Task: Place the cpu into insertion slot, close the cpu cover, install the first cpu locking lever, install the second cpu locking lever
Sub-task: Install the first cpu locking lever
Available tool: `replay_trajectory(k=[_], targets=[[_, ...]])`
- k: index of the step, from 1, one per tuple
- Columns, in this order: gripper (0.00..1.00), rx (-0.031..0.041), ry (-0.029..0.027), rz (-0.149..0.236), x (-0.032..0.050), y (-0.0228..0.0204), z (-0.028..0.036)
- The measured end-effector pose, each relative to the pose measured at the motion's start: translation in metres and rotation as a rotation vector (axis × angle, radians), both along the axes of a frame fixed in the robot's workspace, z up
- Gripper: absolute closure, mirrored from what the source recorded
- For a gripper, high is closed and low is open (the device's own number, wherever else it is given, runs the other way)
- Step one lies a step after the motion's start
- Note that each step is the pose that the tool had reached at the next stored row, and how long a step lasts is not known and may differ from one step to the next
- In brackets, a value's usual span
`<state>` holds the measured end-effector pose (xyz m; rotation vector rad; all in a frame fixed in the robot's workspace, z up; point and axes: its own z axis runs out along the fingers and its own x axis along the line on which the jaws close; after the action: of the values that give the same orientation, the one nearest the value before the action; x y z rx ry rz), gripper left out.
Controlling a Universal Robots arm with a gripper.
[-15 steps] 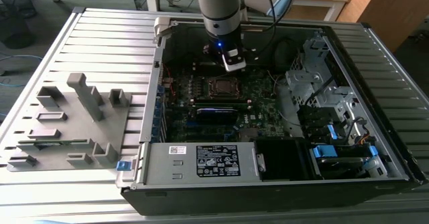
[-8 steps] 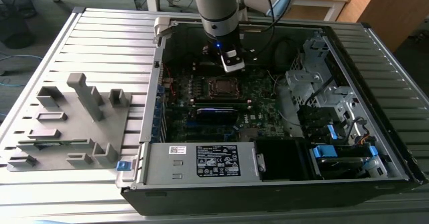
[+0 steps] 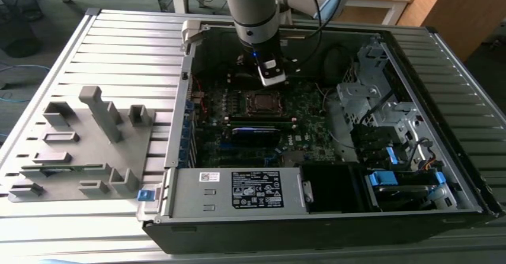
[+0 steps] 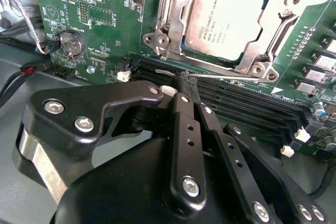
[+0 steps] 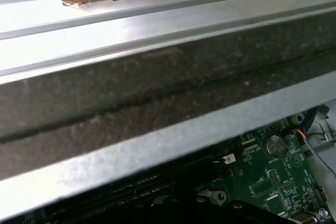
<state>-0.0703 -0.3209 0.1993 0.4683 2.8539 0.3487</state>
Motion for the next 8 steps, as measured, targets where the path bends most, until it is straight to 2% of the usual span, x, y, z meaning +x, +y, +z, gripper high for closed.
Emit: replay_trajectory(k=[8], targets=[[0.90,0.0007,-0.0120,0.000,-0.0005,-0.0002,-0.0032]])
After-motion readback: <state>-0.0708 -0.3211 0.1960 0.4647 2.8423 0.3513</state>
